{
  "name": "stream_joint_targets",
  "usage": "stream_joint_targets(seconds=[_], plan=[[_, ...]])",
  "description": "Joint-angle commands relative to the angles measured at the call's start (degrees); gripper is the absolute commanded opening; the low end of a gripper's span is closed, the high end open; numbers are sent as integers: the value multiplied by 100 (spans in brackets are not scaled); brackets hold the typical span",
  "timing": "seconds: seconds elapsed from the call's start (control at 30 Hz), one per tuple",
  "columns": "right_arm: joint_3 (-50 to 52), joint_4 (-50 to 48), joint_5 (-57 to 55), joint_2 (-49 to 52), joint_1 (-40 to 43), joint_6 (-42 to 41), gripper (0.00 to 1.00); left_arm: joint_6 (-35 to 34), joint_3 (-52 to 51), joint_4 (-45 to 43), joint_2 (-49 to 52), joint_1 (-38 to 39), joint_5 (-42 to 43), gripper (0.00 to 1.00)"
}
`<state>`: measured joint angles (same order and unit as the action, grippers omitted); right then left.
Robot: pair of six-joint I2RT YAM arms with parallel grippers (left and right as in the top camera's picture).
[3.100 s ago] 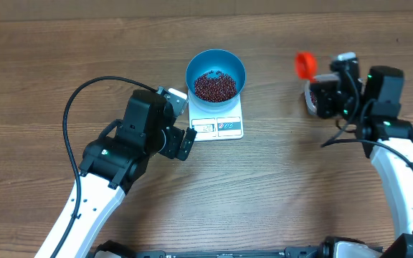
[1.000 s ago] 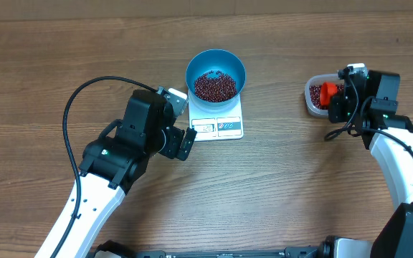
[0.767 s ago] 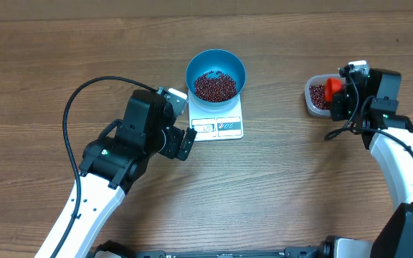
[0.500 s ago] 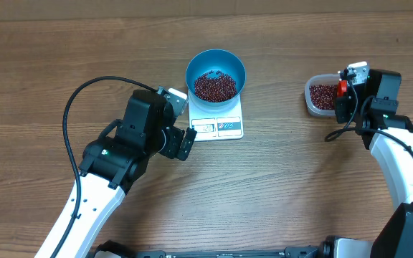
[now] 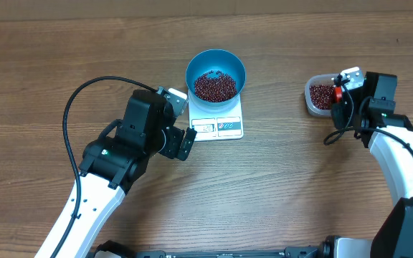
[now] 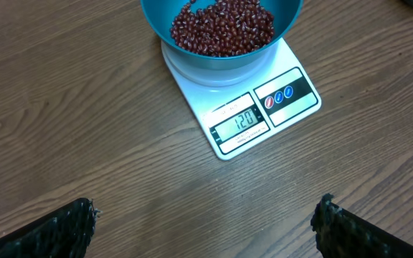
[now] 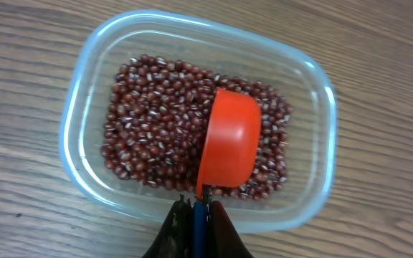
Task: Scoop item into bowl and weigh 150g on scale
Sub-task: 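Dip the red scoop into the beans in the container, right gripper, then drag the red scoop through the beans to fill it, right gripper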
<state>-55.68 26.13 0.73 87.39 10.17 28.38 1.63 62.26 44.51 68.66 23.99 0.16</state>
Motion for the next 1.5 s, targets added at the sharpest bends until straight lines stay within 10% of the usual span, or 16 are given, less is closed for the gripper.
stream_joint_targets(seconds=[0.0,1.47], plan=[[13,31,455,138,13,-157,4,-52,-22,-17,33,15,-44,100],[13,59,3644,697,1145,-1259,4,-52,-22,-17,33,15,-44,100]])
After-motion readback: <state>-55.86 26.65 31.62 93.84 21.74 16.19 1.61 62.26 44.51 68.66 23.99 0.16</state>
